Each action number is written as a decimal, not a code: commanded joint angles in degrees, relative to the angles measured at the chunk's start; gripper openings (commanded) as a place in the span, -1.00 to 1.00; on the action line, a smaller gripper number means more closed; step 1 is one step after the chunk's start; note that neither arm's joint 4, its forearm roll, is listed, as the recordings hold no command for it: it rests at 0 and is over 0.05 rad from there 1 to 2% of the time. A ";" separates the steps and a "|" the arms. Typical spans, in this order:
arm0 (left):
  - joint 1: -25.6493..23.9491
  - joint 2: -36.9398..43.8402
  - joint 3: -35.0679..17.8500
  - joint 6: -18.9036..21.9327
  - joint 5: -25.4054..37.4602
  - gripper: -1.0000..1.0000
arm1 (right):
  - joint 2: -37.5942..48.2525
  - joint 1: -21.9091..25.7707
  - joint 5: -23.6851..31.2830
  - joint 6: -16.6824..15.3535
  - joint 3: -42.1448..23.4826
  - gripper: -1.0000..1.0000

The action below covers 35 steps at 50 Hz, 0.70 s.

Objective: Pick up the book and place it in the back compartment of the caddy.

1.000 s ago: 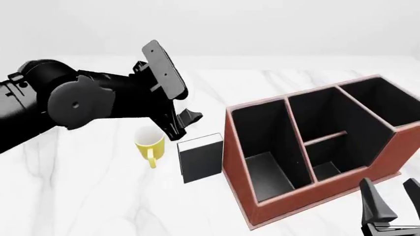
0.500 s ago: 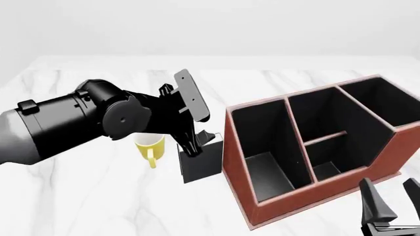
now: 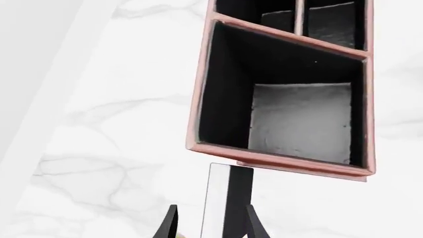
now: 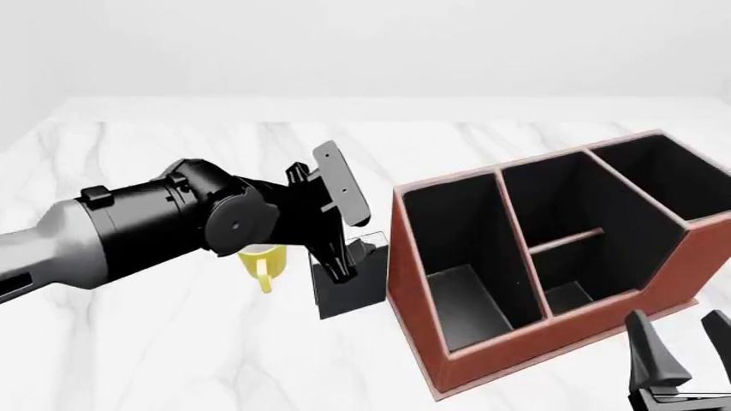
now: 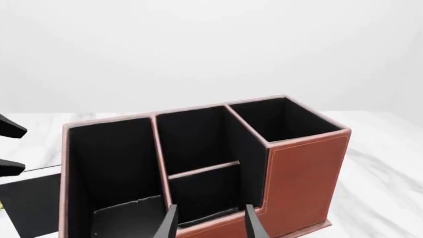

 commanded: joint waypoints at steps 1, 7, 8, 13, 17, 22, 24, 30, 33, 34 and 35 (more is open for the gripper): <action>0.20 1.71 1.79 -0.25 -2.94 1.00 | 0.30 -0.04 -0.27 -0.07 0.02 1.00; 0.36 2.77 2.21 -0.56 -4.29 1.00 | -0.05 -0.02 0.06 -0.06 0.04 1.00; 0.37 2.95 2.25 -0.62 -4.48 1.00 | 0.20 0.00 -0.18 -0.09 0.02 1.00; 0.26 4.04 2.61 -0.97 -5.40 1.00 | 0.46 -0.01 -0.41 -0.08 -0.02 1.00; 0.08 4.75 3.06 -1.24 -6.41 1.00 | 0.28 -0.01 -0.23 -0.07 0.02 1.00; -0.21 5.23 2.99 -1.84 -7.00 1.00 | -0.14 0.10 0.04 -0.36 0.03 1.00; 0.02 5.62 2.81 -1.79 -7.21 1.00 | 0.52 0.01 -0.59 -0.27 0.00 1.00; 0.40 6.48 2.61 -1.79 -7.79 1.00 | 0.40 0.04 -0.46 -0.29 -0.02 1.00; 0.42 7.68 3.17 -1.94 -8.83 1.00 | 0.62 0.04 -0.68 -0.29 -0.01 1.00; 0.40 7.81 3.15 -2.06 -8.92 1.00 | 0.68 0.07 -0.74 -0.30 -0.01 1.00; 0.44 7.92 3.16 -2.01 -9.01 1.00 | 0.70 0.07 -0.76 -0.31 -0.01 1.00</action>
